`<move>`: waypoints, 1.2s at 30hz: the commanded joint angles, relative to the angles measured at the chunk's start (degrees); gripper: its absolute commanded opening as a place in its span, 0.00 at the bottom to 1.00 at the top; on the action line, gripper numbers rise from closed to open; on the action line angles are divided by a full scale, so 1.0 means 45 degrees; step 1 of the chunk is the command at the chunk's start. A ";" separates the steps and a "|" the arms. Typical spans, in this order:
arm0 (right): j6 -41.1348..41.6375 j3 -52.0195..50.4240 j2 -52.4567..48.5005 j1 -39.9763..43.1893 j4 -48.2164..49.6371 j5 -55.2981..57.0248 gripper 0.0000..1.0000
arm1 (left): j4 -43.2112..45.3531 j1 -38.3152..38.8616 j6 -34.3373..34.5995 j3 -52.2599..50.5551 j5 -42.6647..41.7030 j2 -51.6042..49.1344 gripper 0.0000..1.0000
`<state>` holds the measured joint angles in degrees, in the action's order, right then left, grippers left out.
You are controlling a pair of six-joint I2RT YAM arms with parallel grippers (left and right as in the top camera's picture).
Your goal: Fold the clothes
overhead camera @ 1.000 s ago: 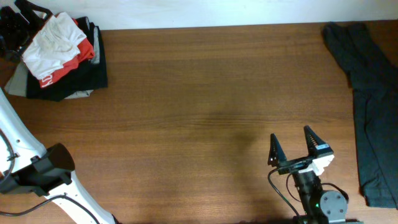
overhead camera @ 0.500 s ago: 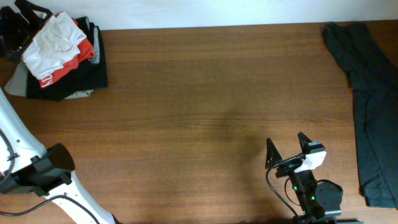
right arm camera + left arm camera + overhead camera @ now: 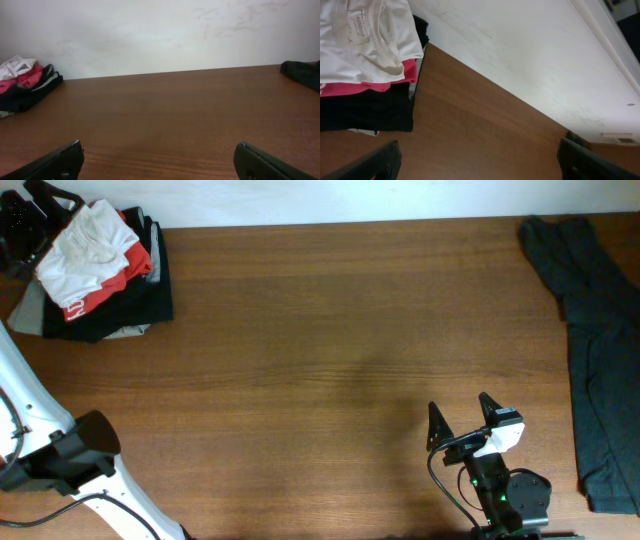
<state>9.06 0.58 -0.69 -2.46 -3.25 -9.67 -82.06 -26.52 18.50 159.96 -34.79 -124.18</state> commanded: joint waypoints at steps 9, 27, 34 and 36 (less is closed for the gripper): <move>0.0083 -0.0058 0.0107 -0.0126 -0.0097 0.0160 0.99 | 0.0019 0.0024 0.0024 -0.0039 -0.0180 -0.0019 0.99; 0.0083 -0.0058 0.0107 -0.0126 -0.0097 0.0160 0.99 | 0.0024 0.3031 0.0024 -0.2686 -0.0180 0.3230 0.99; 0.0083 -0.0058 0.0107 -0.0126 -0.0097 0.0160 0.99 | 0.0024 0.5999 0.0024 -0.8767 -0.0185 0.7072 0.99; 0.0083 -0.0058 0.0107 -0.0126 -0.0097 0.0160 0.99 | 0.0063 0.6907 -0.0068 -1.0788 0.0782 0.8340 0.99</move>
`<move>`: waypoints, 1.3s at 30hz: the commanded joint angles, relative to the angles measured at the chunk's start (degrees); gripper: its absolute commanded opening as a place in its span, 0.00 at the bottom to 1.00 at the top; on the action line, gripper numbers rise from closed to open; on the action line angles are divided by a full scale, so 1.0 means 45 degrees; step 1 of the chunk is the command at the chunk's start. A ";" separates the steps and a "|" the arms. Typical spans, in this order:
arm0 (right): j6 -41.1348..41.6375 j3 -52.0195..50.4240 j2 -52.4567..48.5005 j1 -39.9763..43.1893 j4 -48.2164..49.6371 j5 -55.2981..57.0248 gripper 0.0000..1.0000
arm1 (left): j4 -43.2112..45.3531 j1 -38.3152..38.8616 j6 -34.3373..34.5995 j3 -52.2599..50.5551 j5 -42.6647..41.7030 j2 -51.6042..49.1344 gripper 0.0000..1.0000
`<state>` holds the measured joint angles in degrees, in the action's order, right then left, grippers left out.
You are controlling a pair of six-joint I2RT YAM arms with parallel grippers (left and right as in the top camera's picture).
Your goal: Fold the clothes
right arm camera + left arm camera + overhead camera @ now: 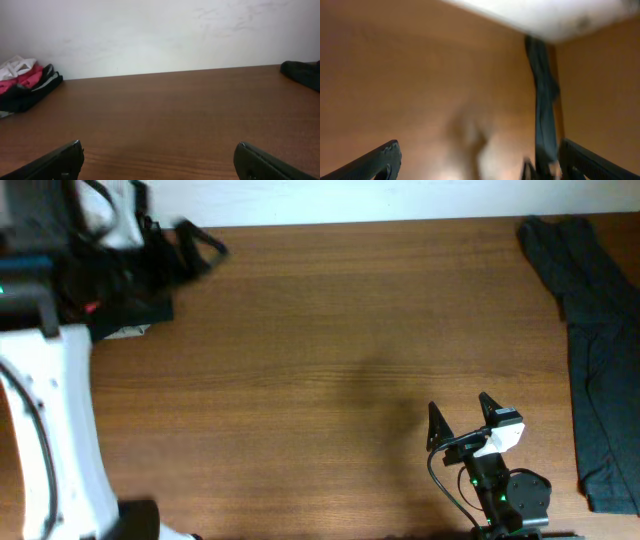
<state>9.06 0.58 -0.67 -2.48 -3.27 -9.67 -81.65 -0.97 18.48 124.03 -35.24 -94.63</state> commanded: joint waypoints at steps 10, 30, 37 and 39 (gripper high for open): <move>0.0083 -0.0058 0.0102 -0.0121 -0.0092 0.0160 0.99 | 0.7907 0.1933 -0.0029 -1.2769 0.5435 0.8174 0.99; 0.0083 -0.0058 0.0102 -0.0121 -0.0092 0.0160 0.99 | 1.8724 -0.0063 -0.0063 -2.6238 0.6465 1.8588 0.99; 0.0083 -0.0058 0.0102 -0.0121 -0.0092 0.0160 0.99 | 1.8787 -0.0189 -0.0359 -2.7205 0.6455 1.9866 0.99; 0.0083 -0.0058 0.0102 -0.0121 -0.0092 0.0160 0.99 | 1.8734 -0.0189 -0.0967 -2.7452 0.6441 2.0152 0.99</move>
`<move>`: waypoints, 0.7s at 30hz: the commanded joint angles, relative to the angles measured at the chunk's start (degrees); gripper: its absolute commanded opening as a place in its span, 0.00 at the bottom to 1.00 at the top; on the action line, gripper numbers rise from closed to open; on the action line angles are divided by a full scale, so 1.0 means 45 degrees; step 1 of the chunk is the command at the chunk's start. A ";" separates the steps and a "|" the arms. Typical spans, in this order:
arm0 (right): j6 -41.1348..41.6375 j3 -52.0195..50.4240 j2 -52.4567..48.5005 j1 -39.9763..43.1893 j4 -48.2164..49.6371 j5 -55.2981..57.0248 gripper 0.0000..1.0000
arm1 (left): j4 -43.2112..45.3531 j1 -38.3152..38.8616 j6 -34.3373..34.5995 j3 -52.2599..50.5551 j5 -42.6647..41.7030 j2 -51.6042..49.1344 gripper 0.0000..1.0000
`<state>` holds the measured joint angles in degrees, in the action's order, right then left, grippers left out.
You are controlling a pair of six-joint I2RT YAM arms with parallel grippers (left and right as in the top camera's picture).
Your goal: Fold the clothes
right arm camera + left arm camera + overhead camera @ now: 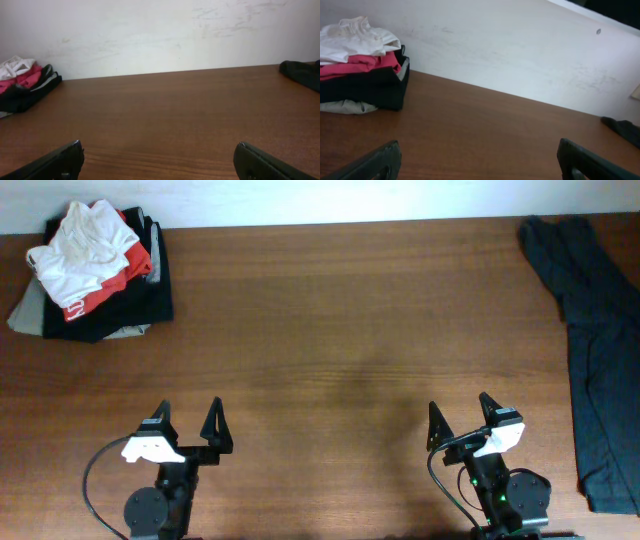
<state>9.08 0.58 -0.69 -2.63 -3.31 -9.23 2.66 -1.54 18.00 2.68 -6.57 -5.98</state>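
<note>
A stack of folded clothes (pixel 95 270) sits at the table's far left corner, white and red on top of black; the same stack (pixel 362 67) shows in the left wrist view and, small, as the stack (pixel 27 85) in the right wrist view. A dark grey garment (pixel 595 350) lies unfolded along the right edge. My left gripper (pixel 190 425) rests open at the near left, empty. My right gripper (pixel 460 420) rests open at the near right, empty. Both point toward the far wall.
The brown wooden table (pixel 350 330) stretches between the stack and the grey garment. A white wall (pixel 160 35) stands behind the far edge. A corner of the dark garment (pixel 622 130) shows at the right of the left wrist view.
My left arm was raised over the far left corner, covering the stack. Now its gripper rests low at the near left and the stack is in plain view. The right arm is unchanged.
At first my left arm reached along the left edge, its gripper open by the folded stack. Then the arm stood over that corner, its camera swung toward the table. Now it is parked at the near left, open. The right gripper stayed parked throughout.
</note>
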 commanded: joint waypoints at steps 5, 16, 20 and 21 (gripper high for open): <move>0.0078 -0.0058 0.0107 -0.0087 -0.0083 0.0063 0.99 | -0.1253 -0.0199 -0.2361 -0.0491 0.0078 0.1297 0.99; 0.0078 -0.0058 0.0107 -0.0087 -0.0083 0.0063 0.99 | -0.1501 -0.0801 -0.3215 -0.0486 0.0092 0.1268 0.99; 0.0078 -0.0058 0.0107 -0.0087 -0.0083 0.0063 0.99 | -0.1501 -0.0801 -0.3215 -0.0486 0.0092 0.1263 0.99; 0.0083 -0.0058 0.0107 -0.0087 -0.0083 0.0058 0.99 | -0.1501 -0.0801 -0.3215 -0.0486 0.0092 0.1263 0.99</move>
